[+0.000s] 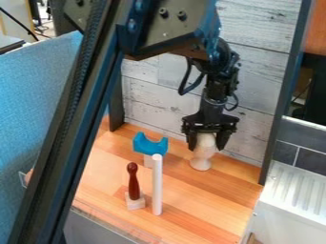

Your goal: Move the ball and the cup the back of the table

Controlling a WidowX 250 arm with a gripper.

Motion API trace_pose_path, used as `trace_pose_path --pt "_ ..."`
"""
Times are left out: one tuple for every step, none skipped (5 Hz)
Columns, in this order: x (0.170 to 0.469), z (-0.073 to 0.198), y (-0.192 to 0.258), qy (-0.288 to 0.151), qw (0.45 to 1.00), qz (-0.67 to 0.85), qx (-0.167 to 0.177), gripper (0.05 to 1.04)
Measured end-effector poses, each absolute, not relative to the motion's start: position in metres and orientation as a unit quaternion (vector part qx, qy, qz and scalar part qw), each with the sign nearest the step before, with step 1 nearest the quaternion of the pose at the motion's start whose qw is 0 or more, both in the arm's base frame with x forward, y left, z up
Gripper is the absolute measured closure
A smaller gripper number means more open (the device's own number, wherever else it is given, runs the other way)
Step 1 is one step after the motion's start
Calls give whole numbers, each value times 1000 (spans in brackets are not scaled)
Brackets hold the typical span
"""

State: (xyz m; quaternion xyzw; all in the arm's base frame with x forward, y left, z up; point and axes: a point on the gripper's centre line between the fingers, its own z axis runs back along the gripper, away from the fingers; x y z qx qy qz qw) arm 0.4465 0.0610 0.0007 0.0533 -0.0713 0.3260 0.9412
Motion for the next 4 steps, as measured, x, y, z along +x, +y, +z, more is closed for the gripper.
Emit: trace_pose_path --pt "437 -3 65 -56 945 323 25 79" --pt "426 8 63 -54 948 314 3 83" --pt "424 33 64 -64 949 307 -22 83" --pt "419 57 71 -73 948 308 -42 83"
